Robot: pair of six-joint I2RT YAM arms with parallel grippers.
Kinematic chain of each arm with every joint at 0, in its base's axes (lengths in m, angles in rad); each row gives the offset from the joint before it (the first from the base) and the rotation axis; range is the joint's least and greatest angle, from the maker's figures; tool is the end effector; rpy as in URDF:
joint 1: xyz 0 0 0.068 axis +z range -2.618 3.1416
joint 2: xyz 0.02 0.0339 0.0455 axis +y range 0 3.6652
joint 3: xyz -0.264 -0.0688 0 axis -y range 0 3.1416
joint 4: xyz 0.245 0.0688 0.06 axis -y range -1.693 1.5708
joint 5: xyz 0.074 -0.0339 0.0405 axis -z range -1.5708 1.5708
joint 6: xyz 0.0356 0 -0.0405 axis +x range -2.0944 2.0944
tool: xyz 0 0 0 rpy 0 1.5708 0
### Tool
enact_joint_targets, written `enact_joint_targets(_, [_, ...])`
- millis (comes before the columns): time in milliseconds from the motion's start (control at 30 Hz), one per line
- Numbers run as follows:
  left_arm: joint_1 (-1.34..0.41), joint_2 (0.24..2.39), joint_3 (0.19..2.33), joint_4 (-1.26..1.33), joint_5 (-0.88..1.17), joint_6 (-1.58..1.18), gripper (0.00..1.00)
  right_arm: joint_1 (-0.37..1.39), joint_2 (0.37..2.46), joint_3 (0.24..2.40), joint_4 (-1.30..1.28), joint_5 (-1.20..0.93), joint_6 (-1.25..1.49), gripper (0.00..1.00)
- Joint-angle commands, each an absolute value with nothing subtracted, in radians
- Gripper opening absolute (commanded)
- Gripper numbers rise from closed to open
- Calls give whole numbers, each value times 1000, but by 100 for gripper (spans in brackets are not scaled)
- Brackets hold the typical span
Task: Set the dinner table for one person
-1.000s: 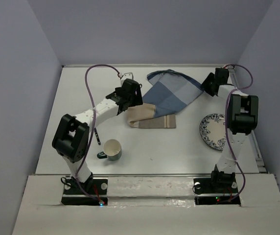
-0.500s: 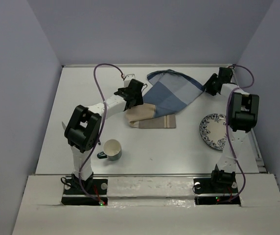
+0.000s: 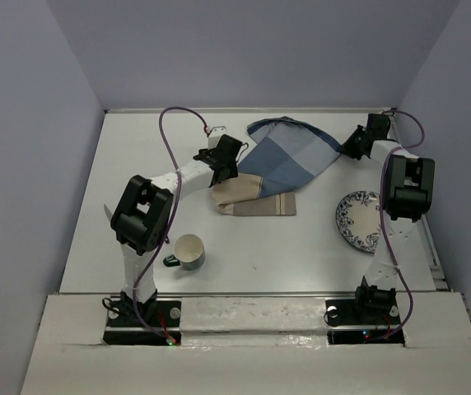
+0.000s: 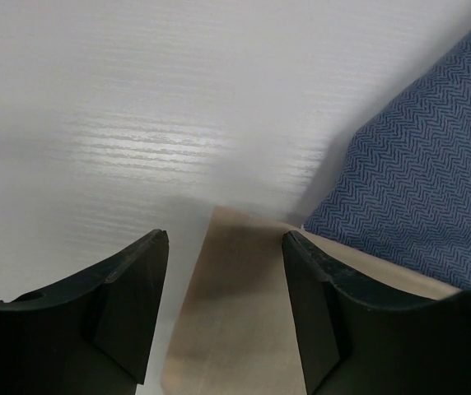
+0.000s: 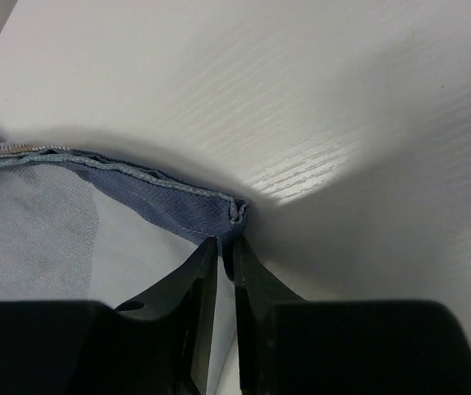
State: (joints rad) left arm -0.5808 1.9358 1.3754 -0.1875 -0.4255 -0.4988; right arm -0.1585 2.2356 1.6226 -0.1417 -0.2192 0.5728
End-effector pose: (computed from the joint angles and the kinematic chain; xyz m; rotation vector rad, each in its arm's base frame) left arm 0.3690 -0.2246 0.2083 -0.1186 2.2371 -0.0869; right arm 0.4920 -0.0708 0.1549 0.7346 2.2309 0.4612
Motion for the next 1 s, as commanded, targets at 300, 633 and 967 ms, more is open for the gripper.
enact_joint_targets(300, [-578,1982,1413,-104,-442,-509,62,-160,2241,1615,-75,-322,575,43])
enact_joint_targets(633, [-578,1987,1351,-12,-437,-497,37,-160,2232,1580,-34,-336,594,17])
enact_joint_targets(967, [-575,1928,1322,28,-431,-465,0,-160,2140,1476,84,-310,612,0])
